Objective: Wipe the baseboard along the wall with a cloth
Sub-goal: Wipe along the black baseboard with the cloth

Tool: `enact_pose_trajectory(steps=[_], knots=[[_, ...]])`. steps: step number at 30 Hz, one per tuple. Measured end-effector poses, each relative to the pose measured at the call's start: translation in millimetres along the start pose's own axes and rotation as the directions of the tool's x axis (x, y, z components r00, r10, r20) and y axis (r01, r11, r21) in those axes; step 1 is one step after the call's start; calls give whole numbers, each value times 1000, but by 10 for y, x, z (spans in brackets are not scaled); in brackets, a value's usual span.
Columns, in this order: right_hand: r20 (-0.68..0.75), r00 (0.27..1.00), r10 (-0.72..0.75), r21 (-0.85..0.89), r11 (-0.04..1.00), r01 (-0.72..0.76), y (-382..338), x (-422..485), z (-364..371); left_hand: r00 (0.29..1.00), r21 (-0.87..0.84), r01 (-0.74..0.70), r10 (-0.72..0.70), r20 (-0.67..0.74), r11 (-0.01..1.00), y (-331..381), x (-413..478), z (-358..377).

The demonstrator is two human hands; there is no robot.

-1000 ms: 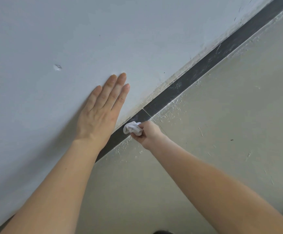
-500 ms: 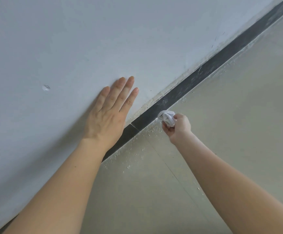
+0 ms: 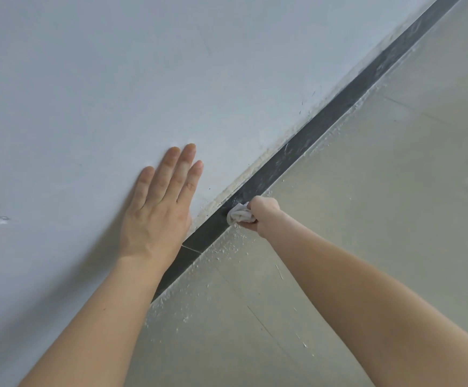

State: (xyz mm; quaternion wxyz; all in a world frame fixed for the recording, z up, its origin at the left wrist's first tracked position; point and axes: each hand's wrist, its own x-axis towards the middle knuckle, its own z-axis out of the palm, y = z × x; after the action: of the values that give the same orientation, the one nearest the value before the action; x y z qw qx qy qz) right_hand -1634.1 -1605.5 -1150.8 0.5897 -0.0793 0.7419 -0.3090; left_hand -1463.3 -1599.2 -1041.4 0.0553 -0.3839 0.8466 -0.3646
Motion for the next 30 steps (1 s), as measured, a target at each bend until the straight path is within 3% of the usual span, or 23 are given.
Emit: enact_pose_trajectory(steps=[2, 3, 4, 5, 6, 8, 10, 12, 15, 18, 25, 30], knots=[[-67, 992, -110, -115, 988, 102, -55, 90, -154, 1000, -24, 2, -2, 9, 1000, -3, 7, 6], [-69, 989, -130, 2, 991, 130, -77, 89, -247, 1000, -31, 4, -4, 13, 1000, -4, 10, 6], [-60, 998, -25, 325, 945, 44, -116, 123, -333, 1000, -35, 8, -7, 17, 999, 1, 10, 4], [-16, 998, -64, 592, 803, 61, -111, 187, -453, 1000, -35, 11, -11, 21, 999, 7, 9, 0], [-66, 995, -77, 688, 719, 101, -77, 252, -535, 1000, -29, 14, -13, 24, 999, 13, 7, 0], [-172, 985, 31, 695, 713, 99, -14, 309, -633, 999, -2, 12, -12, 30, 1000, 18, 8, -2], [-131, 990, 59, 602, 798, 32, 110, 223, -559, 1000, 9, 15, -15, 26, 1000, 18, 14, 3], [42, 998, 39, 537, 842, -55, 256, 85, -397, 1000, -8, 23, -23, 21, 1000, 19, 21, 3], [351, 935, 49, 350, 920, -180, 424, -206, -75, 1000, -17, 14, -14, -1, 1000, 18, 22, 6], [475, 880, 4, 382, 900, -210, 397, -339, 148, 1000, -23, 5, -5, -21, 1000, 10, 23, 6], [288, 958, -2, 531, 832, -158, -65, -149, -184, 1000, -74, -9, 8, -13, 997, -24, 22, -43], [45, 991, -130, 713, 699, 59, -189, -32, -566, 999, -87, 14, -11, 30, 996, -8, 15, -46]])
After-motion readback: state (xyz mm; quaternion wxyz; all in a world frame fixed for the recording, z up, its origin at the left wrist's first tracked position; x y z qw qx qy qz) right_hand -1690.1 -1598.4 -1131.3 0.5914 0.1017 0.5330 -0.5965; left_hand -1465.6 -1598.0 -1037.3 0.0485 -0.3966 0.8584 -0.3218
